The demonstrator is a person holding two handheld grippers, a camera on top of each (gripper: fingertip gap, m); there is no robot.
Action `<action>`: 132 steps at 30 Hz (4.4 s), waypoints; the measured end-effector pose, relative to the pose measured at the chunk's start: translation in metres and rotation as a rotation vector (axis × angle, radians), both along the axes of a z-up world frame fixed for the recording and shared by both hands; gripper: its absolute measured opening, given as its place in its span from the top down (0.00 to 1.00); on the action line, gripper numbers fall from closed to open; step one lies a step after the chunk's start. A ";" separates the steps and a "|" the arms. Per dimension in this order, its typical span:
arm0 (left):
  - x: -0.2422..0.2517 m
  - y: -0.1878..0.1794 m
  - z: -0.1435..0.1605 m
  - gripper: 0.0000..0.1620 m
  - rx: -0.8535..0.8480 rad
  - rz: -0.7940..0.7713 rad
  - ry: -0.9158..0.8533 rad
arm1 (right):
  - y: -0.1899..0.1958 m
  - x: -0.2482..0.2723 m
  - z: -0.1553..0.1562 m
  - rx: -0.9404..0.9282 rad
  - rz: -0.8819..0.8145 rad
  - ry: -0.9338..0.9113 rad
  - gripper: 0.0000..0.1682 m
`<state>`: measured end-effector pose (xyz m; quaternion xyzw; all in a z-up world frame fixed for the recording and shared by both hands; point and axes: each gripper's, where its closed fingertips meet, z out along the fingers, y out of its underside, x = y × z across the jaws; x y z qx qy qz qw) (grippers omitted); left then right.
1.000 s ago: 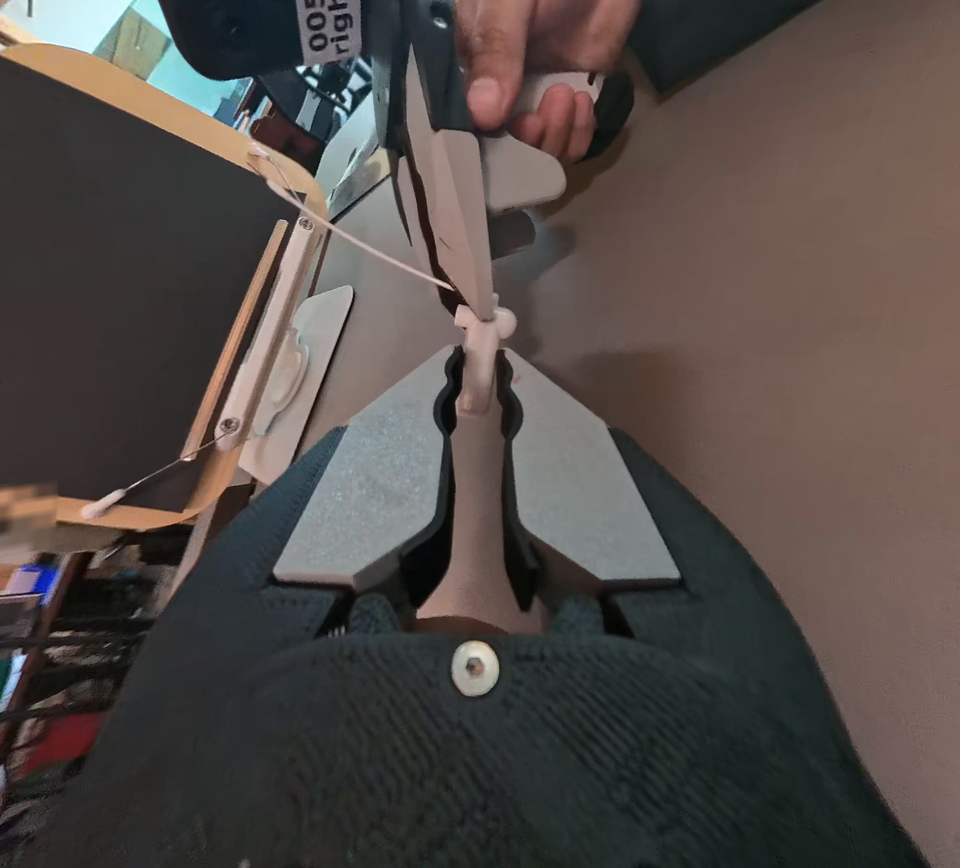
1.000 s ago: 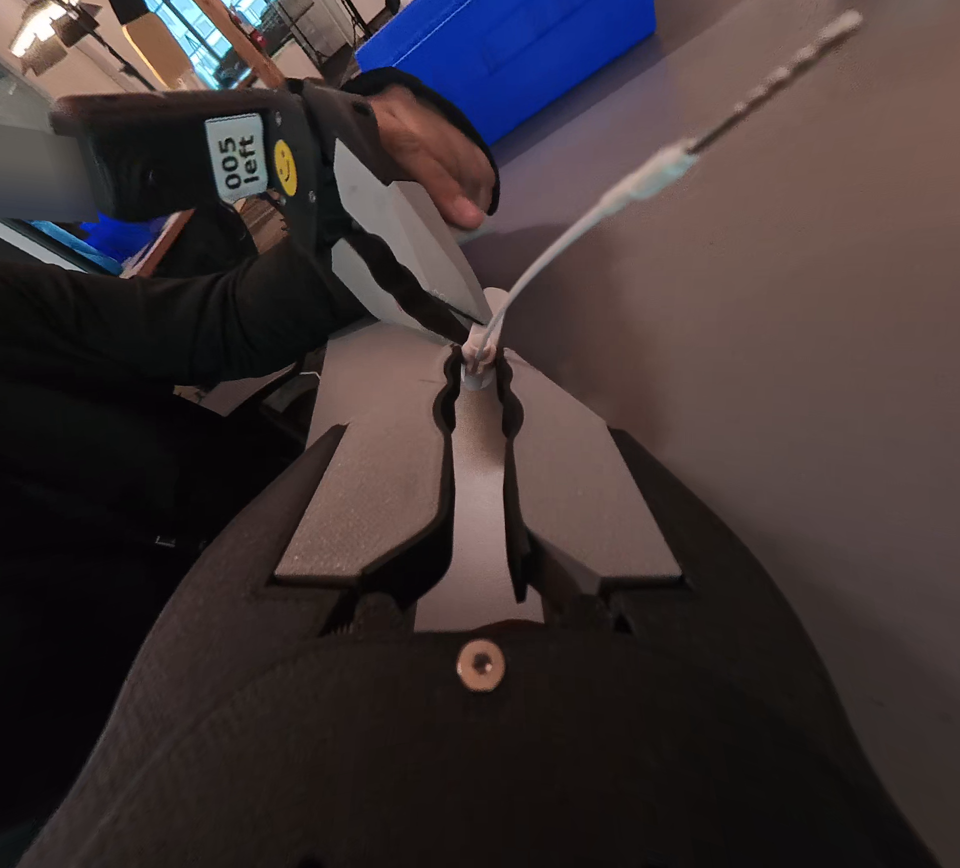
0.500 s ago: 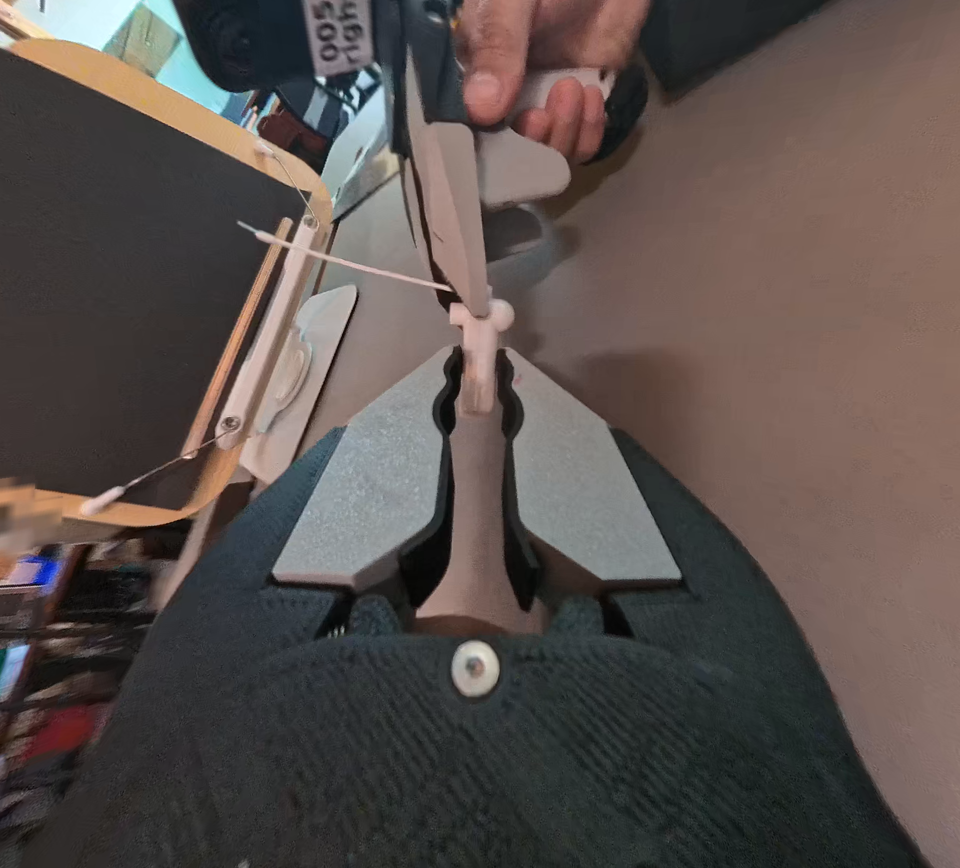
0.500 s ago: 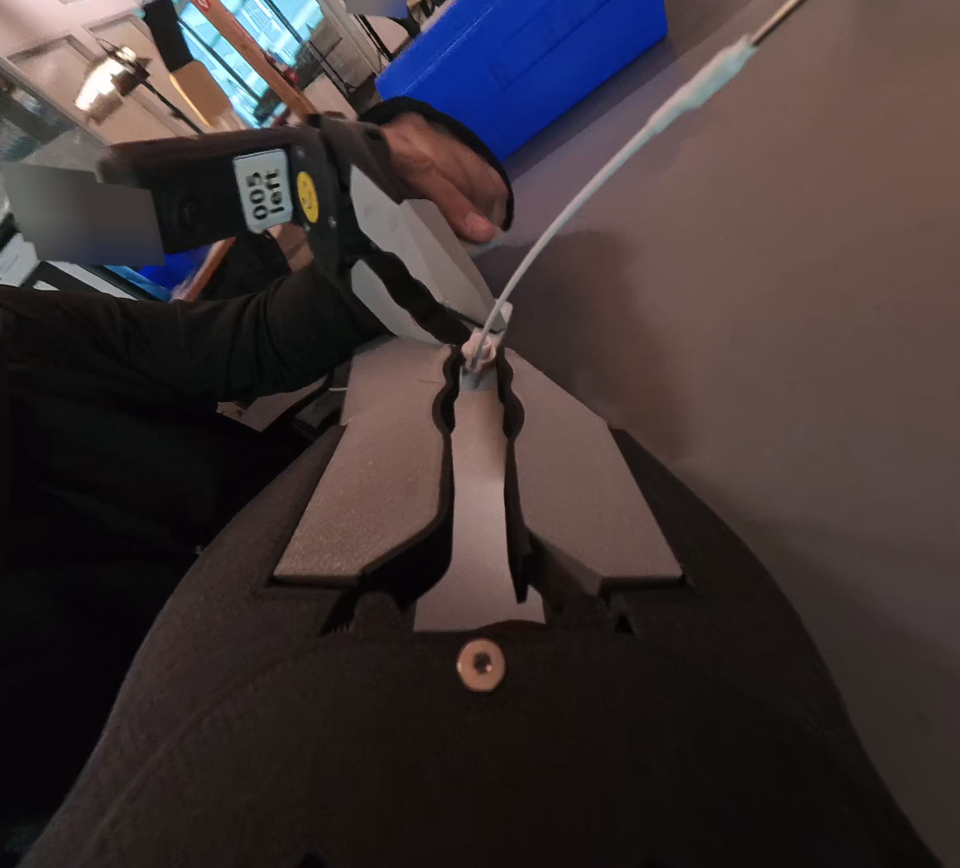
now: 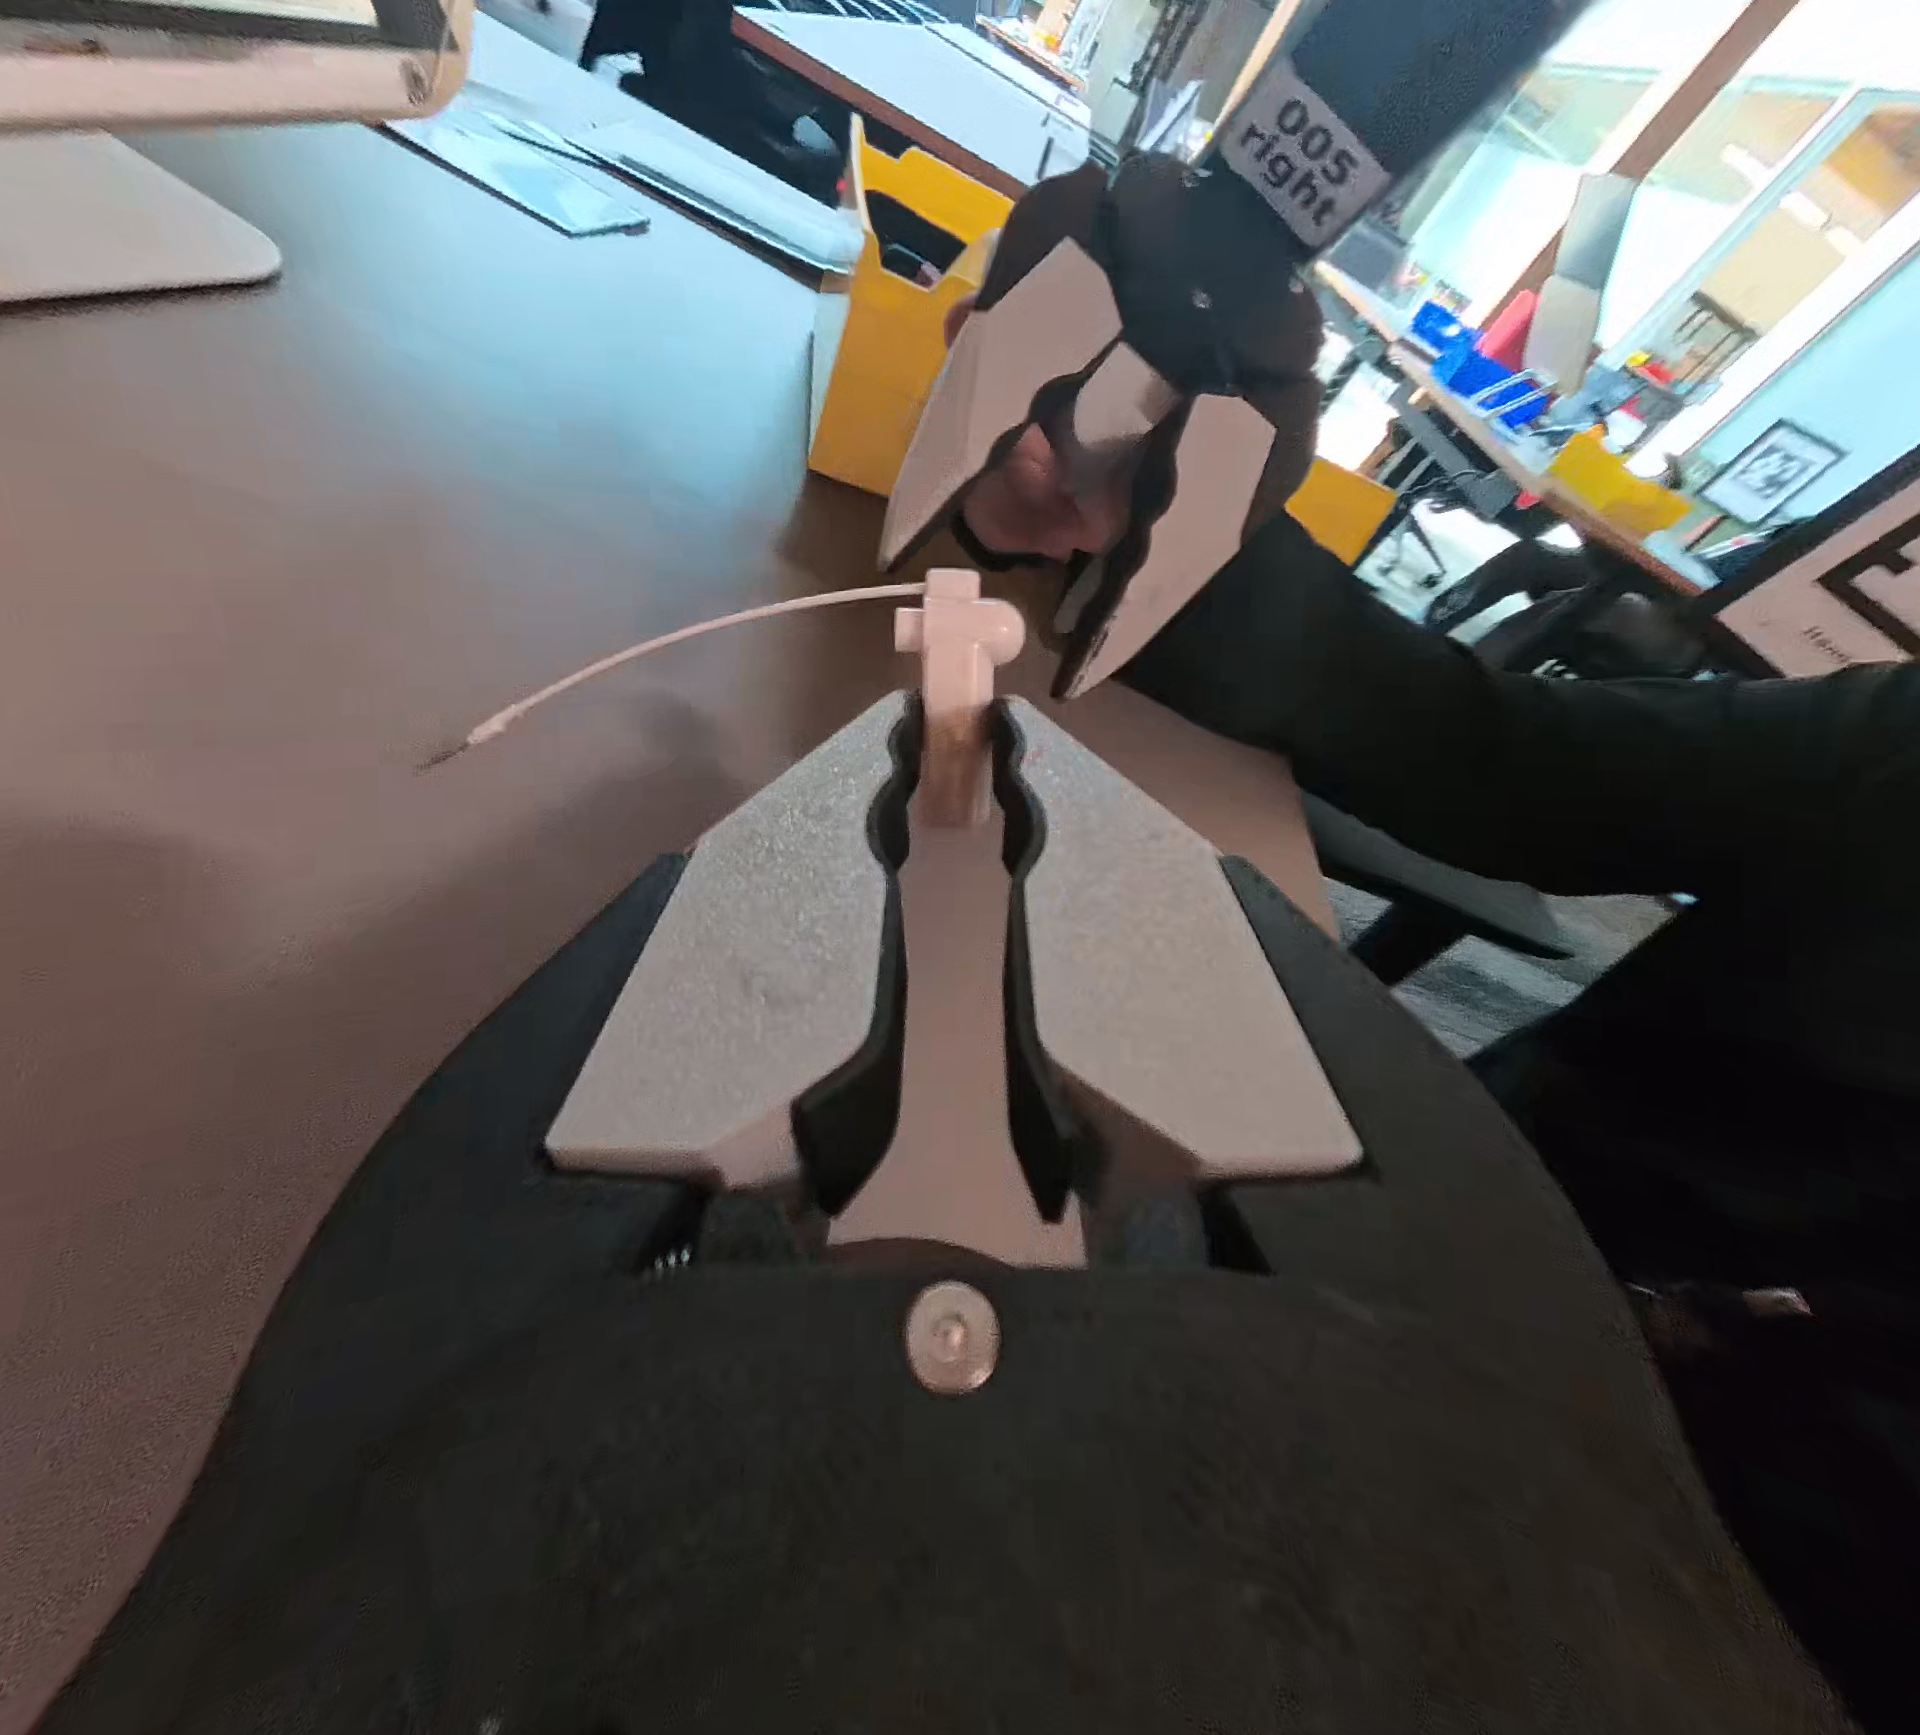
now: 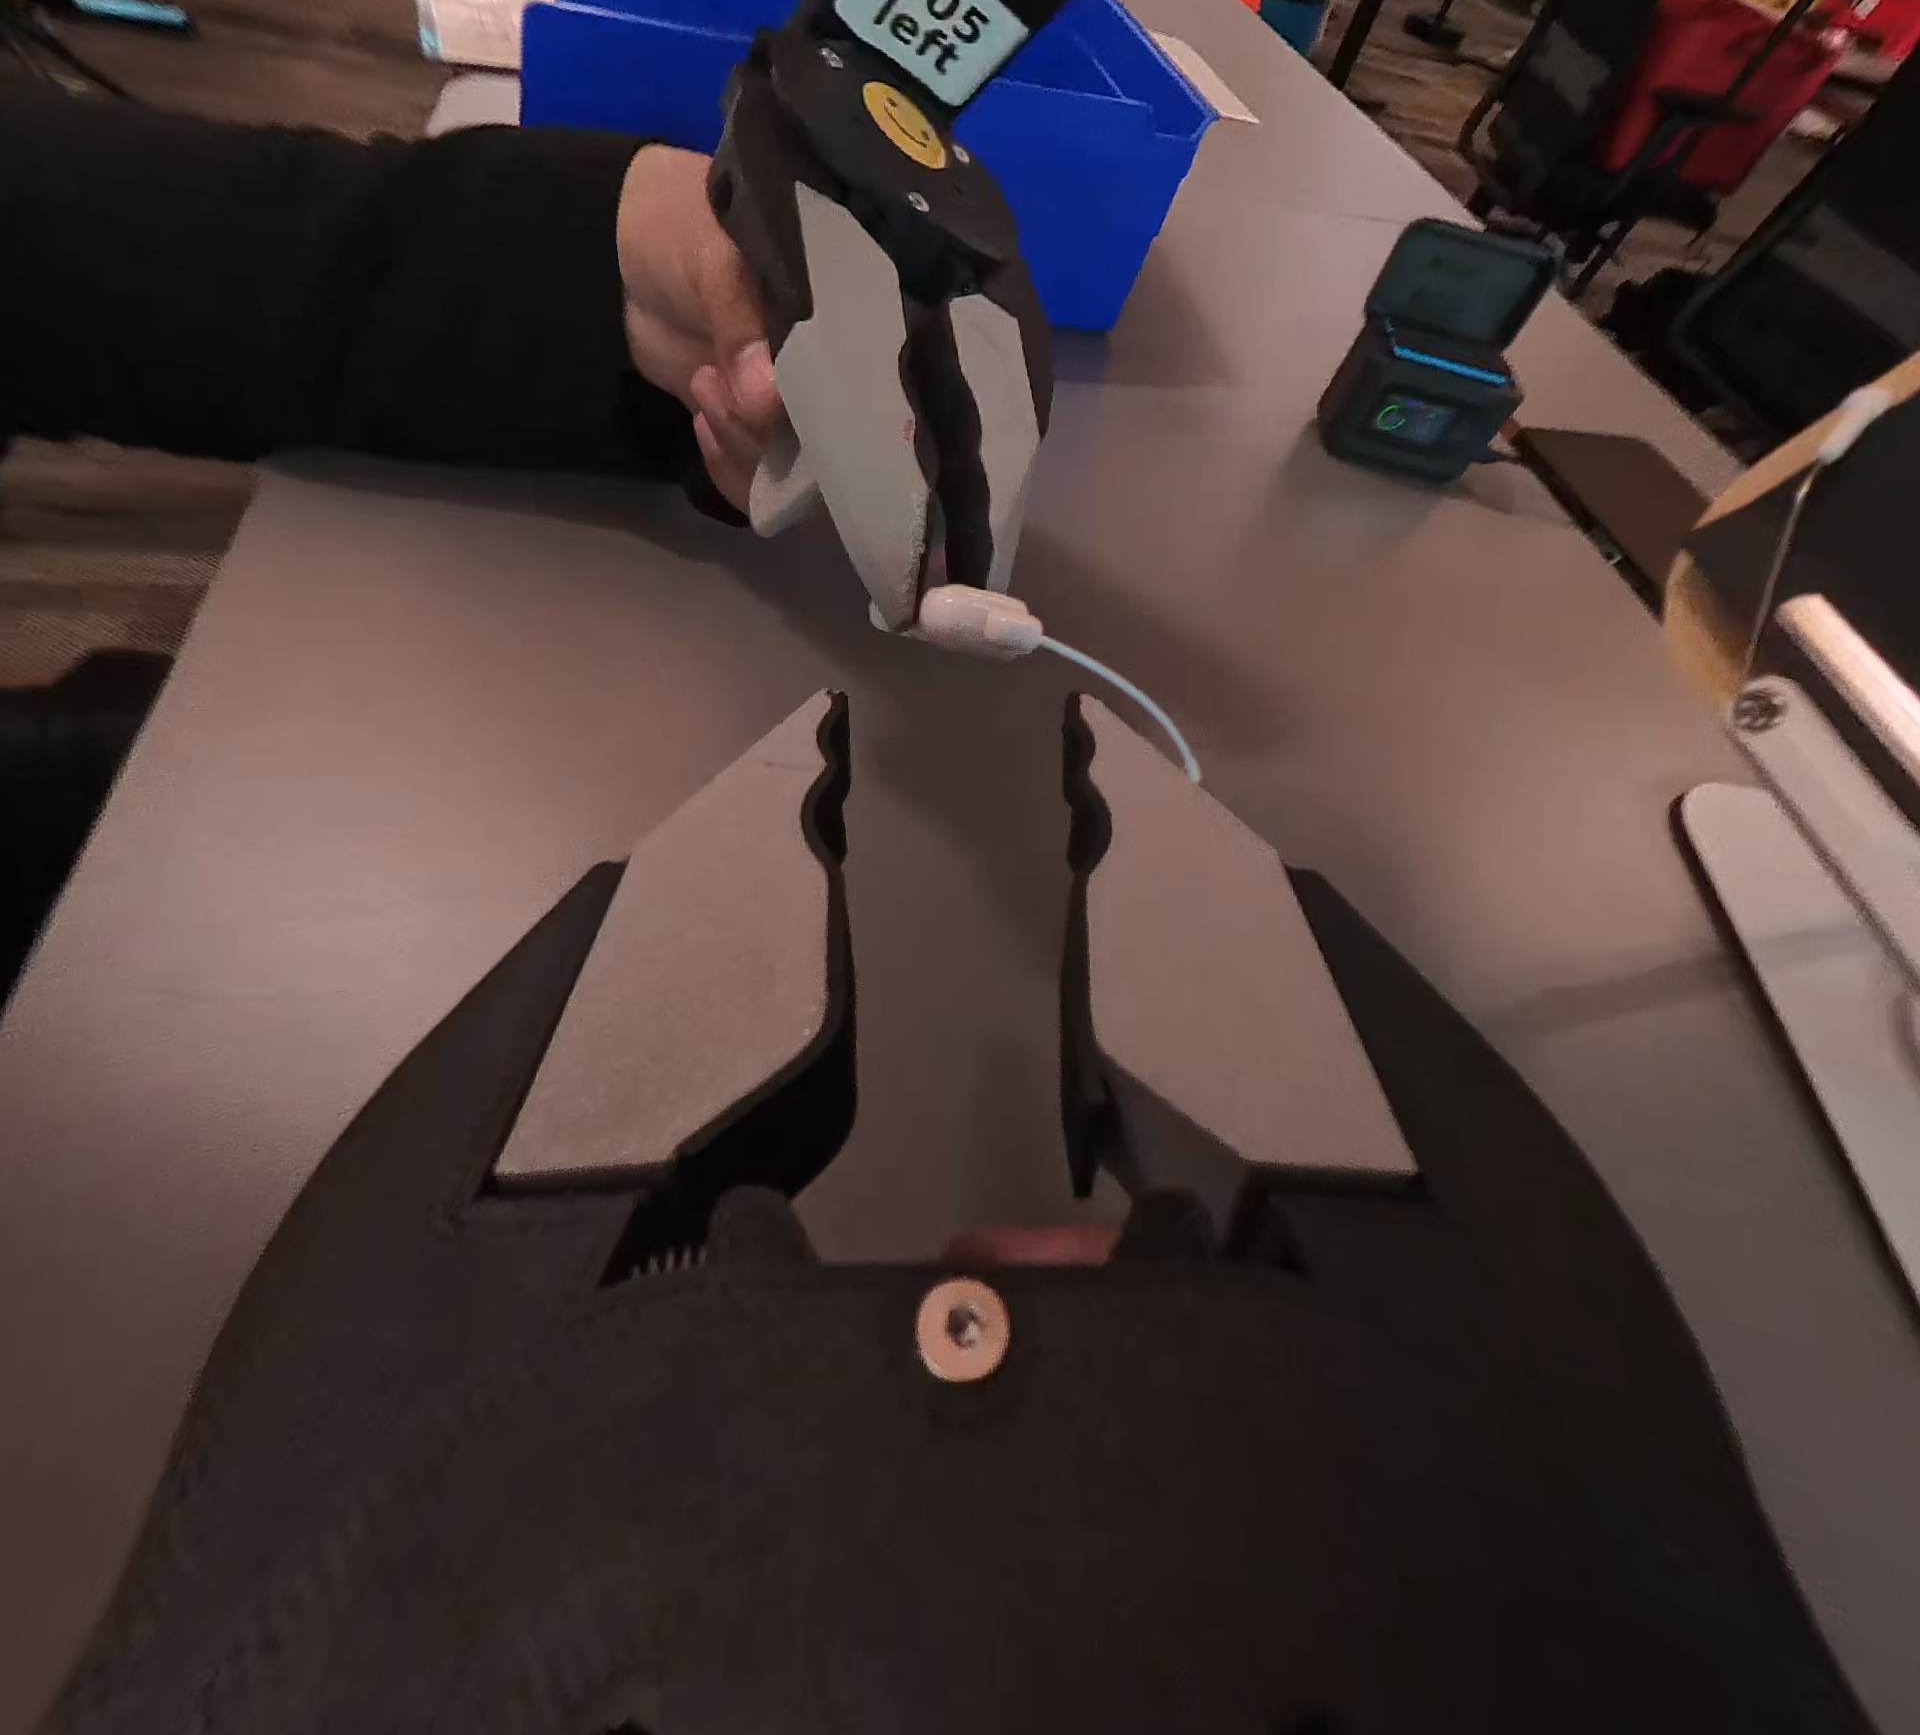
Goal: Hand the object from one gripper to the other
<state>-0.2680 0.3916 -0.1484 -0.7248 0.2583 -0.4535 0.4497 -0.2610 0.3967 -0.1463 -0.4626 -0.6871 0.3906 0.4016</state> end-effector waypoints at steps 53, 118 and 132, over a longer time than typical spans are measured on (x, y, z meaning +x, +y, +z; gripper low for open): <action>0.011 0.013 0.017 0.91 1.246 0.323 1.083 | 0.003 0.004 0.008 -0.770 0.028 -0.058 0.91; 0.010 0.026 0.000 0.68 0.449 0.280 0.430 | 0.074 -0.002 -0.007 0.063 -0.435 -0.029 0.87; 0.012 0.027 -0.006 0.86 0.506 0.279 0.507 | 0.021 -0.009 0.008 -0.268 -0.137 0.027 0.87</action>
